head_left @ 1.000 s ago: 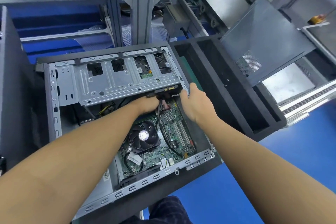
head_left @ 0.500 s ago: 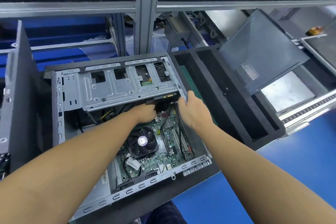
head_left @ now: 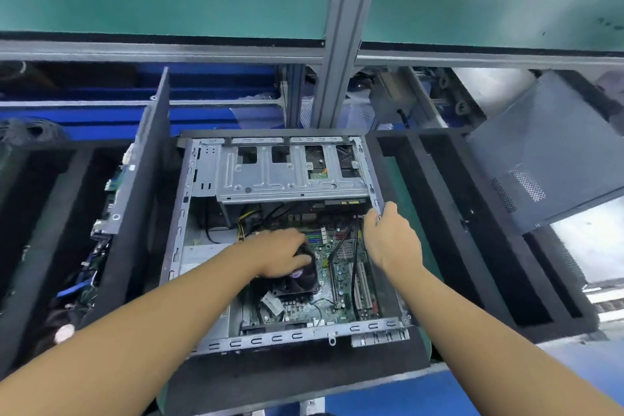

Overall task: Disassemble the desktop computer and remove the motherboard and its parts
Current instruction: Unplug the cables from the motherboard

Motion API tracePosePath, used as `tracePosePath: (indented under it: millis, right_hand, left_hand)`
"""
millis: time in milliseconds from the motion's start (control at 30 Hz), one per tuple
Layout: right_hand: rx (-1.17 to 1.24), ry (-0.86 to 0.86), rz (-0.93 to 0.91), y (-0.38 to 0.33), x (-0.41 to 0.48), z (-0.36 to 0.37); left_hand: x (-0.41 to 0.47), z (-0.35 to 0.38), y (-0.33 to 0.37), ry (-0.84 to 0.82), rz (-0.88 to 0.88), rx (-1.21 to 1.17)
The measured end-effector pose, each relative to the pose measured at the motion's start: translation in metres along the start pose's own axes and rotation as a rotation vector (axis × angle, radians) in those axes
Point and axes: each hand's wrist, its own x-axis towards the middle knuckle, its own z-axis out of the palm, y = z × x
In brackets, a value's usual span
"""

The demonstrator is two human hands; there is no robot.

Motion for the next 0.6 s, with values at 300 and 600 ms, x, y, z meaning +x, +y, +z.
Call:
tracePosePath:
  millis: [300, 600]
  right_hand:
    - [-0.301, 0.301, -0.571, -0.006, -0.017, -0.001]
    - [-0.409, -0.209, -1.159, -0.008, -0.025, -0.006]
  left_hand:
    - [-0.009, 0.013, 0.002, -0.075, -0.066, -0.133]
    - [-0.022, -0.012, 0.005, -0.046, -0.077, 0.005]
